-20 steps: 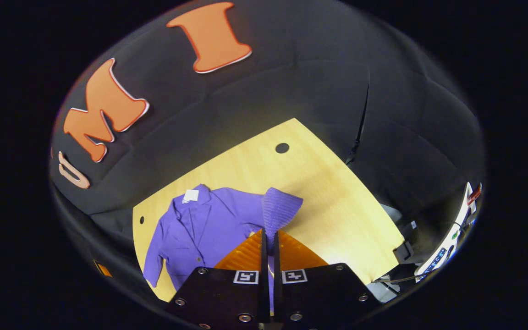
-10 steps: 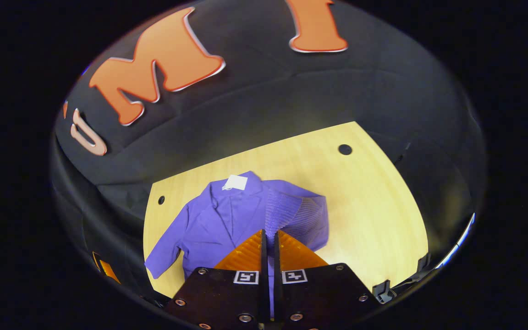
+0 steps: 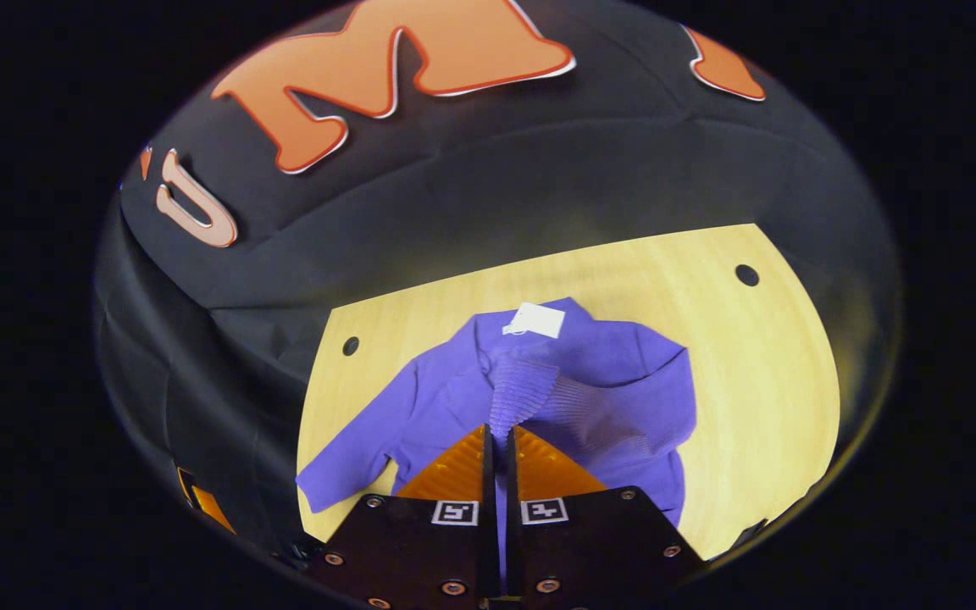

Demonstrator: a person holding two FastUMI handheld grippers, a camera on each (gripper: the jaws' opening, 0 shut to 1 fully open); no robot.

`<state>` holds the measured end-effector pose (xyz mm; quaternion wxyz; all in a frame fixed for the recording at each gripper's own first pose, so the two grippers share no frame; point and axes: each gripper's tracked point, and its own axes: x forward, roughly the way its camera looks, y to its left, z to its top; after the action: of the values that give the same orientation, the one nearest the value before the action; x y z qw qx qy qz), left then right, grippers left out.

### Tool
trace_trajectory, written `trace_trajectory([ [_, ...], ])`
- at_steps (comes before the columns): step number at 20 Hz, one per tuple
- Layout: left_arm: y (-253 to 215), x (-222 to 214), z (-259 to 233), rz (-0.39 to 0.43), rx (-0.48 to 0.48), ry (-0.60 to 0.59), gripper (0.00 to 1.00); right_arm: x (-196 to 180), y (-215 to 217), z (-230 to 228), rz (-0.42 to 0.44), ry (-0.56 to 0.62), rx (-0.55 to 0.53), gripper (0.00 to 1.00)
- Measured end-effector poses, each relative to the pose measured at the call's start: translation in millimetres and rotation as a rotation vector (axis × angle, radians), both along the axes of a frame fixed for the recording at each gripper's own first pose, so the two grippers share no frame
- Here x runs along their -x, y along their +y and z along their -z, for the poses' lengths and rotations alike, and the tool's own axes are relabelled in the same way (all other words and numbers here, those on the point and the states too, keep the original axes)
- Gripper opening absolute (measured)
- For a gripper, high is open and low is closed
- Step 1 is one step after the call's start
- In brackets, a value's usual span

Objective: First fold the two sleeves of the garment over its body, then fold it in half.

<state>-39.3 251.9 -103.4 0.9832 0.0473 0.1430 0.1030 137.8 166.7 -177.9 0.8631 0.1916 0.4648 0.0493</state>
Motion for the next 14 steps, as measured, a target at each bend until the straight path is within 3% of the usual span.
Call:
trace_trajectory([
  [5,24,0,16,-0.030,0.017,0.036,0.99,-6,55,14,-0.051,-0.014,-0.034,0.05],
  [12,56,1,37,-0.046,0.000,0.085,0.98,-16,96,24,-0.041,-0.039,-0.090,0.06],
  [14,65,1,42,-0.059,-0.001,0.097,0.98,-16,101,14,-0.048,-0.080,-0.112,0.13],
])
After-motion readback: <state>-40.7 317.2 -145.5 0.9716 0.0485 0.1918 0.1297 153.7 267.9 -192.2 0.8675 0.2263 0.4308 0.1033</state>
